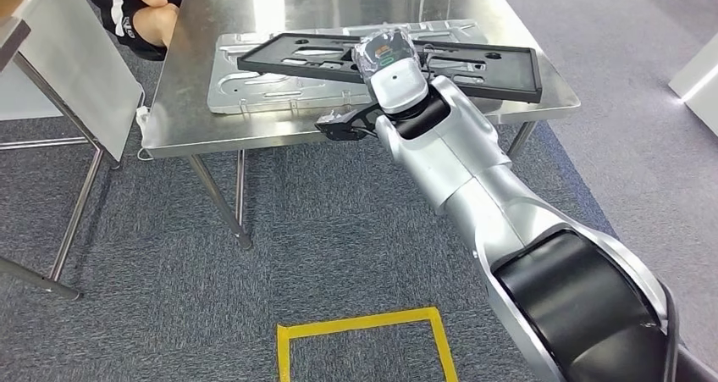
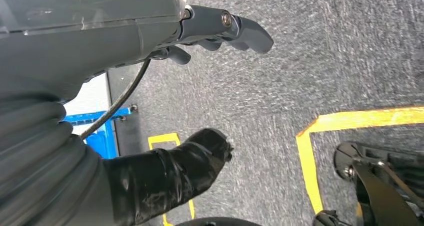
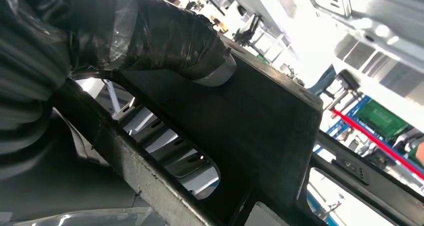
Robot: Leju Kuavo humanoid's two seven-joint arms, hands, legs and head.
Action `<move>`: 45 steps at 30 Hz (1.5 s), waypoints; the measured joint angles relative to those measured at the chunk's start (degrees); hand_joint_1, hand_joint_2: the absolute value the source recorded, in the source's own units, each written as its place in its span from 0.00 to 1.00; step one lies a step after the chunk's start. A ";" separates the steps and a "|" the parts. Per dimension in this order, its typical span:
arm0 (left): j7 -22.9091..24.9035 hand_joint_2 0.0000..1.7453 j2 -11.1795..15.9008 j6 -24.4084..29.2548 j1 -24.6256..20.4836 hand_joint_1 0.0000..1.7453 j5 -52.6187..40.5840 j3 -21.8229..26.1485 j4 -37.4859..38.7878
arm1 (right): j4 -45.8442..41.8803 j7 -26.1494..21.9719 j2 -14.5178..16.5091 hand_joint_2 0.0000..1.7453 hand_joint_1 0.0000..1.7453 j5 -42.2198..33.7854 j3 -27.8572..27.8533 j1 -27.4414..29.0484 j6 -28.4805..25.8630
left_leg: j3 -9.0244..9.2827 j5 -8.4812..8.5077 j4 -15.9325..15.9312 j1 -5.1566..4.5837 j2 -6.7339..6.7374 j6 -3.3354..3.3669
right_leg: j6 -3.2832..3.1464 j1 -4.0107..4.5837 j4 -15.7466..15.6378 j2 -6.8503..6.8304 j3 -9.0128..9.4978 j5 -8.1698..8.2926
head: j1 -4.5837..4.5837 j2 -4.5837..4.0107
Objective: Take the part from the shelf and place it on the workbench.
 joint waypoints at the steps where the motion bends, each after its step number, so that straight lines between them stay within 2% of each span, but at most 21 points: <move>1: -0.03 1.00 -0.03 -0.04 0.04 0.00 0.03 0.00 0.00 | 0.02 -0.01 0.04 1.00 1.00 0.03 0.00 -0.06 0.19 | 0.32 -0.34 0.13 0.00 -0.04 -0.10 | -0.20 0.01 -3.99 -0.02 1.51 2.65 | 0.00 0.00; 3: -0.07 1.00 -0.10 -0.10 0.12 0.00 0.08 0.00 0.00 | 0.02 -0.03 0.12 1.00 1.00 0.09 0.00 -0.30 0.37 | 0.69 -0.88 0.34 -0.16 -0.07 -0.42 | -0.62 0.27 -11.23 -0.05 4.64 5.76 | 0.00 0.00; 4: -0.07 1.00 -0.13 -0.12 0.11 0.00 0.10 0.00 0.00 | 0.03 -0.07 0.19 1.00 1.00 0.10 0.00 -0.40 0.42 | 0.71 -1.00 0.34 -0.24 -0.06 -0.63 | -0.76 0.43 -13.19 -0.06 5.50 6.17 | 0.00 0.00; 7: -0.07 1.00 -0.14 -0.21 0.01 0.00 0.22 0.00 0.00 | 0.02 -0.17 0.36 1.00 1.00 0.11 0.00 -0.51 0.72 | 0.72 -1.14 0.04 -0.32 -0.04 -1.39 | -1.26 0.46 -14.34 0.04 6.09 5.95 | -0.02 0.00; 9: -0.04 1.00 -0.14 -0.26 0.01 0.00 0.35 0.01 0.00 | 0.01 -0.22 0.47 1.00 1.00 0.13 0.01 -0.67 1.03 | 0.00 -2.50 1.97 -0.29 0.00 -1.89 | -1.82 0.12 -15.05 0.07 6.72 6.05 | -0.06 0.00; 12: 0.12 1.00 -0.14 -0.26 0.07 0.00 0.48 0.03 0.00 | 0.02 -1.01 0.55 1.00 1.00 0.16 0.04 -1.14 1.78 | -5.29 -6.81 12.33 -0.21 0.05 -2.43 | -2.48 0.10 -15.28 0.05 7.32 5.74 | -0.09 0.00; 14: 0.20 1.00 -0.14 -0.26 0.15 0.00 0.59 0.04 0.00 | 0.03 -1.85 0.50 1.00 1.00 0.17 0.04 -1.34 2.69 | -8.29 -7.31 16.82 -0.18 0.06 -2.60 | -2.61 0.16 -15.09 0.11 7.58 5.31 | -0.09 0.00; 15: 0.22 1.00 -0.13 -0.27 0.20 0.00 0.67 0.07 0.00 | 0.03 -2.21 0.43 1.00 1.00 0.16 0.04 -1.54 3.16 | -8.32 -5.92 15.99 -0.17 0.07 -2.61 | -2.59 0.16 -14.95 0.16 7.79 5.04 | -0.09 0.00; 17: 0.22 1.00 -0.07 -0.28 0.30 0.00 0.83 0.12 0.00 | 0.03 -2.75 0.18 1.00 1.00 0.15 0.04 -2.39 3.80 | -5.40 -1.23 8.59 -0.11 0.09 -2.43 | -2.36 0.14 -14.66 0.26 8.36 4.37 | -0.09 0.00; 19: 0.22 1.00 -0.03 -0.29 0.36 0.00 1.01 0.25 0.00 | 0.04 -3.03 -0.14 1.00 1.00 0.15 0.04 -3.61 4.11 | -2.44 1.10 2.27 -0.29 0.07 -2.09 | -1.93 0.34 -14.40 0.38 8.54 3.84 | -0.09 0.00; 24: 0.45 1.00 0.07 -0.39 0.27 0.00 1.54 0.90 0.00 | 0.01 -3.97 -0.75 1.00 1.00 0.14 0.05 -4.97 4.72 | -0.99 0.57 0.13 -0.19 0.01 -0.79 | -0.69 0.47 -13.24 0.36 8.19 2.66 | -0.09 0.00; 26: 0.69 1.00 0.11 -0.46 0.29 0.00 1.60 1.02 0.00 | 0.00 -4.24 -1.06 1.00 1.00 0.13 0.12 -5.50 4.97 | -0.46 0.33 -0.11 -0.08 0.07 -0.21 | -0.19 0.28 -7.88 0.22 5.56 0.19 | -0.09 0.00; 28: 0.78 1.00 0.16 -0.55 0.27 0.00 1.62 1.06 0.00 | 0.05 -4.38 -1.37 1.00 1.00 0.11 0.30 -5.85 5.27 | -0.17 -0.05 -0.04 -0.10 0.09 0.15 | 0.07 0.13 -0.28 0.15 1.13 -2.26 | -0.08 0.00; 30: 0.74 1.00 0.19 -0.67 0.24 0.00 1.63 1.07 0.00 | 0.24 -4.69 -1.63 1.00 1.00 0.10 0.55 -5.79 5.38 | 0.21 -0.50 0.11 -0.10 0.03 0.24 | 0.15 -0.02 2.51 0.10 -1.37 -1.57 | -0.08 0.00; 31: 0.68 1.00 0.20 -0.74 0.24 0.00 1.64 1.08 0.00 | 0.35 -4.83 -1.72 1.00 1.00 0.09 0.66 -5.79 5.37 | 0.49 -0.78 0.20 -0.10 -0.02 0.20 | 0.07 -0.06 0.61 0.08 -1.01 0.36 | -0.08 0.00; 33: 0.45 1.00 0.22 -0.95 0.31 0.00 1.67 1.13 0.00 | 0.48 -5.03 -1.94 1.00 1.00 0.02 0.81 -6.03 5.28 | 1.09 -1.40 0.35 -0.17 -0.11 -0.04 | -0.31 0.04 -6.94 0.03 1.85 5.01 | -0.08 0.00; 34: 0.32 1.00 0.23 -1.03 0.32 0.00 1.69 1.17 0.00 | 0.49 -5.09 -2.05 1.00 1.00 -0.04 0.84 -6.31 5.22 | 1.26 -1.69 0.45 -0.26 -0.14 -0.23 | -0.51 0.17 -10.53 0.01 3.40 6.35 | -0.08 0.00; 36: 0.13 1.00 0.32 -1.12 0.29 0.00 1.73 1.31 0.00 | 0.50 -5.22 -2.30 1.00 1.00 -0.21 0.90 -6.75 5.15 | 1.32 -1.95 0.41 -0.42 -0.16 -0.72 | -0.80 0.50 -13.44 -0.01 4.82 6.50 | -0.10 0.00; 40: 0.10 1.00 0.54 -1.19 0.12 0.00 1.73 1.45 0.00 | 0.50 -5.33 -3.15 1.00 1.00 -0.85 1.11 -7.05 5.16 | 1.04 -3.28 1.70 -0.33 -0.01 -1.74 | -1.81 0.14 -14.74 0.01 5.98 6.32 | -0.10 0.00; 43: 0.17 1.00 0.73 -1.04 0.17 0.00 1.69 1.53 0.00 | 0.63 -5.45 -3.52 1.00 1.00 -1.51 1.27 -7.43 5.05 | -4.21 -7.30 11.93 -0.27 0.07 -2.20 | -2.63 0.07 -15.10 0.07 6.85 5.87 | -0.11 0.00; 45: 0.19 1.00 0.80 -0.88 0.17 0.00 1.64 1.55 0.00 | 0.93 -5.48 -3.66 1.00 1.00 -1.86 1.38 -7.30 5.01 | -7.43 -7.59 16.46 -0.26 0.08 -2.37 | -2.73 0.17 -15.00 0.15 7.33 5.38 | -0.11 0.00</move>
